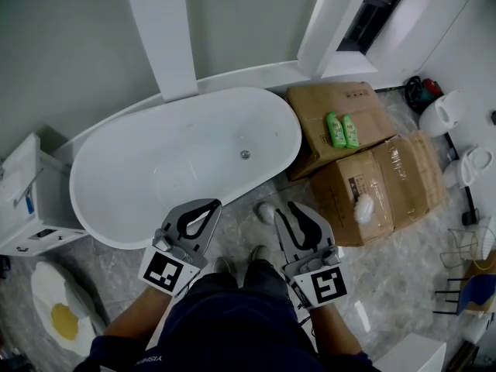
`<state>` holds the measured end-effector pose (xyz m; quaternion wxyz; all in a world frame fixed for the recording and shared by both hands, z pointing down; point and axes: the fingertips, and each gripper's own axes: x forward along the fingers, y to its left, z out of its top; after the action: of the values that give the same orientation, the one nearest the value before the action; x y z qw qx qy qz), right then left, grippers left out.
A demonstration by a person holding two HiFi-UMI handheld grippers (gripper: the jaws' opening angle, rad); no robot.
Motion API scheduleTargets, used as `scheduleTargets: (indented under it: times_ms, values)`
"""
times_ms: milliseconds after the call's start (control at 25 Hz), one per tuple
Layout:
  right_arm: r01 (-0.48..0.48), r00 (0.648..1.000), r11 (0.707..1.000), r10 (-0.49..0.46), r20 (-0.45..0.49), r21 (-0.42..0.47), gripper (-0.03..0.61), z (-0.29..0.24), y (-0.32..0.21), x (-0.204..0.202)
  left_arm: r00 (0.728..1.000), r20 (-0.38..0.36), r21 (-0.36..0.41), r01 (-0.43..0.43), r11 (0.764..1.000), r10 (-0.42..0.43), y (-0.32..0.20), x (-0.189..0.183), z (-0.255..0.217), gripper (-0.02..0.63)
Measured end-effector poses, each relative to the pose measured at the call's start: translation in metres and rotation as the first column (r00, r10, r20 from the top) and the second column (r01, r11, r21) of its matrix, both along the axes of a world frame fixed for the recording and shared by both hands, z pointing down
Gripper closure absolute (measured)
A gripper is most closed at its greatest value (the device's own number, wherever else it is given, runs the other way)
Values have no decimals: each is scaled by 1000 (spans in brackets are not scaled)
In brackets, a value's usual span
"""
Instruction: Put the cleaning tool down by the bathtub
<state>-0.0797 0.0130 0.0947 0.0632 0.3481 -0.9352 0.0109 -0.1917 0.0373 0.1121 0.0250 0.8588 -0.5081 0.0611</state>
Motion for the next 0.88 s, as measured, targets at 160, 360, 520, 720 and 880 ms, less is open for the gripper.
scheduleTargets:
  times_ms: [160,360,520,720,880]
  values:
    - [5,1000,1000,-5,6,-7,489,0,-2,-1,1000,0,1,-2,1000,2,-3,2,-1,584]
    - [15,1000,1000,-15,15,10,508,0,-2,-2,1000,-5,5,2,1000,-2,-3,3,-1,583]
    - [20,1000,1000,-20,22,-2,523,0,-2,-1,1000,-5,8,5,1000,-5,-4,6,-2,583]
    - [26,999,1000,-26,25,-17,538,2,-2,-2,1000,-8,8,5,1000,-5,-5,8,-3,583]
    - [32,999,999,-31,32,-19,543,2,-3,-2,1000,-7,7,4,1000,-4,-7,9,-3,583]
